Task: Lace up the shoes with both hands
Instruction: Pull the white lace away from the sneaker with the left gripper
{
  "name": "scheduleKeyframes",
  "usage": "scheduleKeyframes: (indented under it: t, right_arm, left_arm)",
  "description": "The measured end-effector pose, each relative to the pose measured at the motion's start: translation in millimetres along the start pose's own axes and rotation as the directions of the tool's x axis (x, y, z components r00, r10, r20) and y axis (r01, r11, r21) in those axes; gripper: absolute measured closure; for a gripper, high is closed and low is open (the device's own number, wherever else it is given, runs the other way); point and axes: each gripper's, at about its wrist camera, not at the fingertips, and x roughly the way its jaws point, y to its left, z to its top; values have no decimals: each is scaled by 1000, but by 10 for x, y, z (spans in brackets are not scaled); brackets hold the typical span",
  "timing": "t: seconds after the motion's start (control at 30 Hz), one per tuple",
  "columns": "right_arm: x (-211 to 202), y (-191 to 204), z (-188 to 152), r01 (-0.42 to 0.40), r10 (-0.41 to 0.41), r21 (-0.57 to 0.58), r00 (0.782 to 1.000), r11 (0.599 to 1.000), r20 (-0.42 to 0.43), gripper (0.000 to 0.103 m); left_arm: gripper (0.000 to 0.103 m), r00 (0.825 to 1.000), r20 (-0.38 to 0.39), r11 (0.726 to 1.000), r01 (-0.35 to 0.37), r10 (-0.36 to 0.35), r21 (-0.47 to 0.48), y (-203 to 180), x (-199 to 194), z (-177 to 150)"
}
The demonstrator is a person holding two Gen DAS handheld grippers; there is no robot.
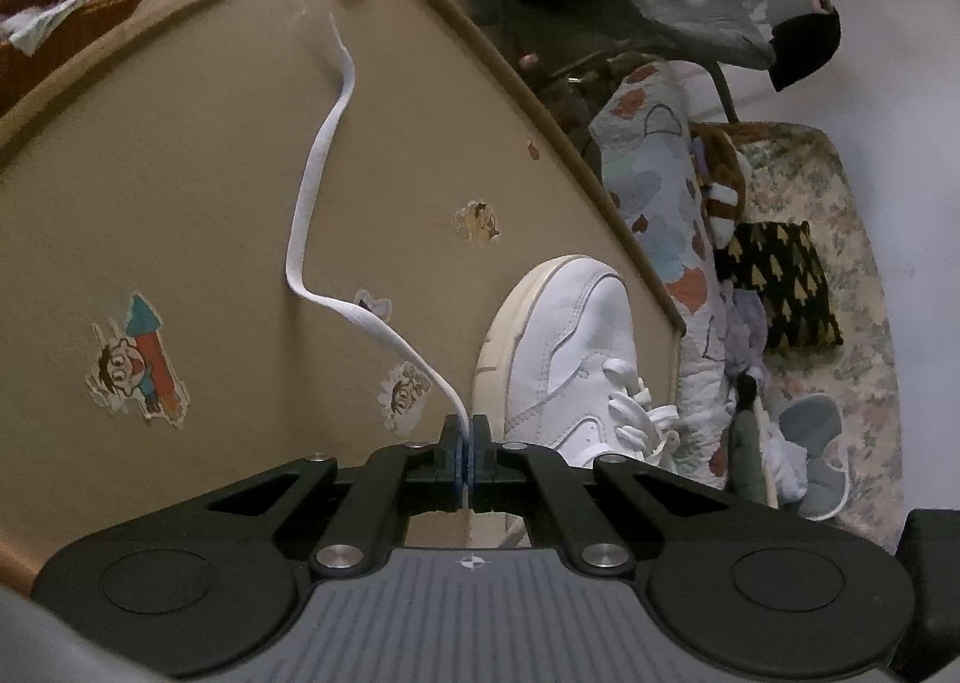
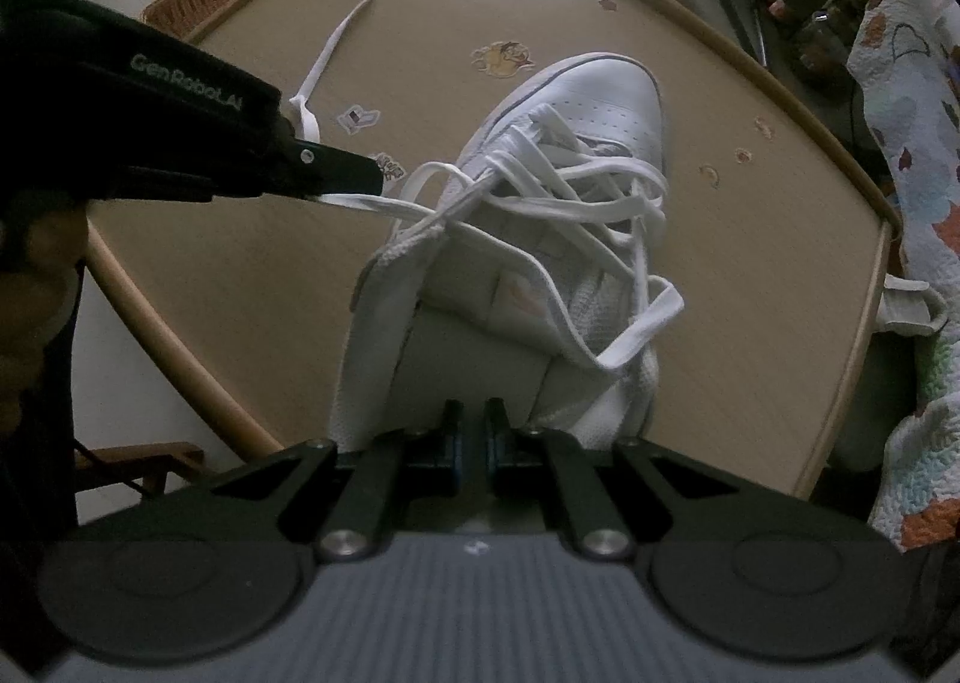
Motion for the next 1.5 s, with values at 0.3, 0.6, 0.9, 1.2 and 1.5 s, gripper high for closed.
scheduleKeyframes:
  t: [0.3,0.6,0.9,1.2,1.5]
  right_arm:
    - [-4,-42,-20,-15,15,27,1000,1000,12,96]
    - [-15,-30,-22,-9,8,38,1000,999,10,96]
    - [-23,-21,-30,-7,7,41,1000,999,11,96]
    - [-26,-3,-47,-1,1,45,1000,999,16,96]
    - [-45,18,-103,3,-4,38,999,999,46,96]
  left_arm:
    - [102,999,37,1000,-22,22,2,107,-135,62]
    - [102,997,65,999,-35,35,-3,181,-232,125]
    - [102,994,87,997,-71,68,23,182,-289,183]
    - [101,988,116,993,-106,101,44,200,-355,253]
    - [96,991,79,994,-110,107,29,256,-374,234]
